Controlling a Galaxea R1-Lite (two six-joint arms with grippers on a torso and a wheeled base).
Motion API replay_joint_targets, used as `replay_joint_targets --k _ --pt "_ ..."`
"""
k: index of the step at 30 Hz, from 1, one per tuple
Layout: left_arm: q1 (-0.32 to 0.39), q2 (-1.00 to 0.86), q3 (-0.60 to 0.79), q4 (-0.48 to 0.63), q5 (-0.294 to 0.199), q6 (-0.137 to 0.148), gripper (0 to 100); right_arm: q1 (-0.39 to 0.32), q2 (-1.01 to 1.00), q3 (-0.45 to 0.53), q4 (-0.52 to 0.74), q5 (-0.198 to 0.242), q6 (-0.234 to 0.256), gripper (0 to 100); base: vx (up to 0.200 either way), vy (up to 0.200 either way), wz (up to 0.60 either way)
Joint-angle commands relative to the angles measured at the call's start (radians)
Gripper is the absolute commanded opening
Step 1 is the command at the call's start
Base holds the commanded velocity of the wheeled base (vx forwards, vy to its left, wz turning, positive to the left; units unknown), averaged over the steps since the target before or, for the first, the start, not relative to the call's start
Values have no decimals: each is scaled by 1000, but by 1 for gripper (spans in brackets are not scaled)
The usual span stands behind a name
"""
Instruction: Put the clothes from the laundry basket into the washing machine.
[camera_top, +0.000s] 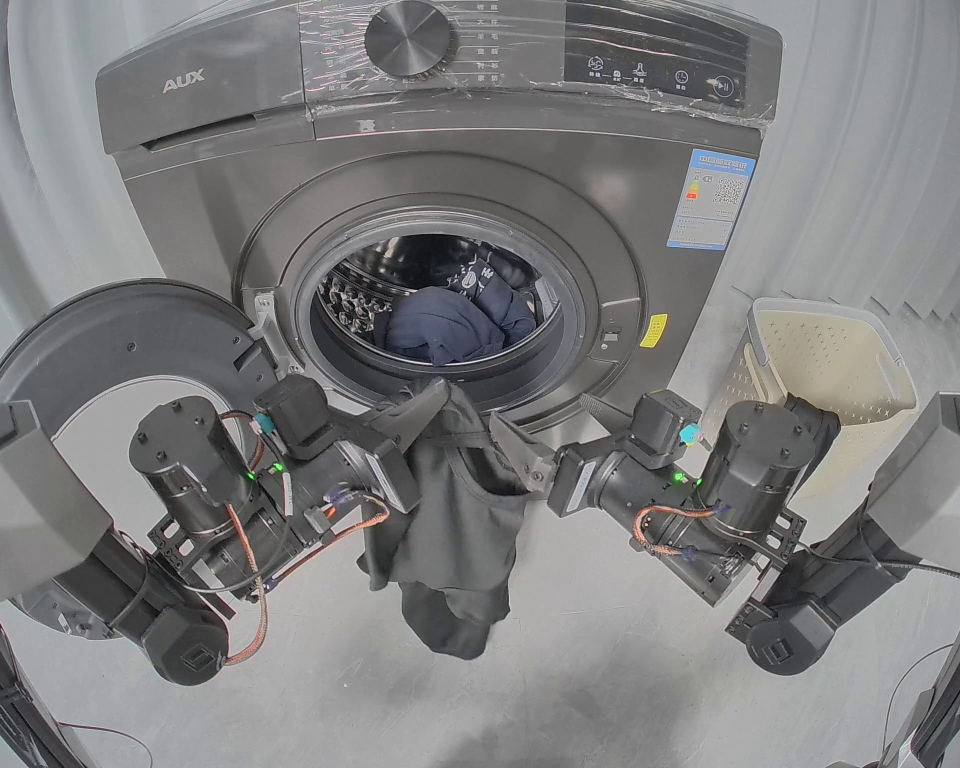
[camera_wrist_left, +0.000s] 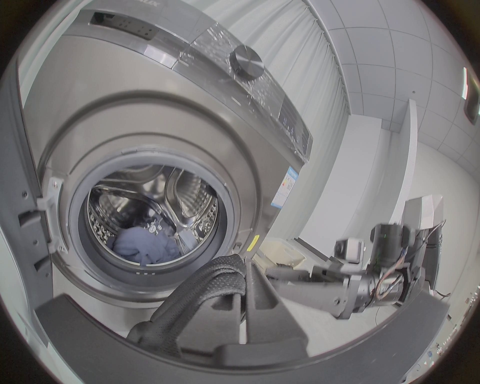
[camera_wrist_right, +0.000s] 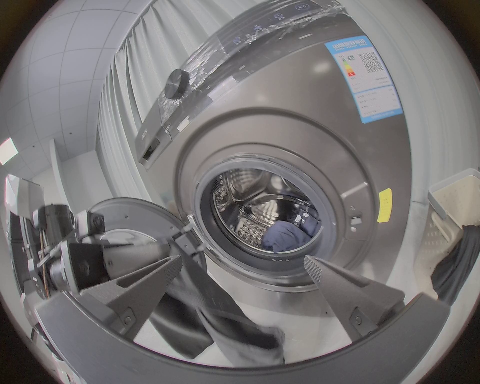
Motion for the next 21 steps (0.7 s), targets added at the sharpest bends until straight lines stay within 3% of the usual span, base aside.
replay_joint_targets --k 1,7,21 --pt "16 -53 -24 1 0 -1 0 -42 -5 70 -1 12 -8 100 0 0 0" --pt "16 -97 -33 1 0 -3 0 -87 1 142 -27 57 -12 100 0 0 0" --pt "22 -103 -61 1 1 -3 0 -93 64 147 -29 61 -12 100 0 0 0"
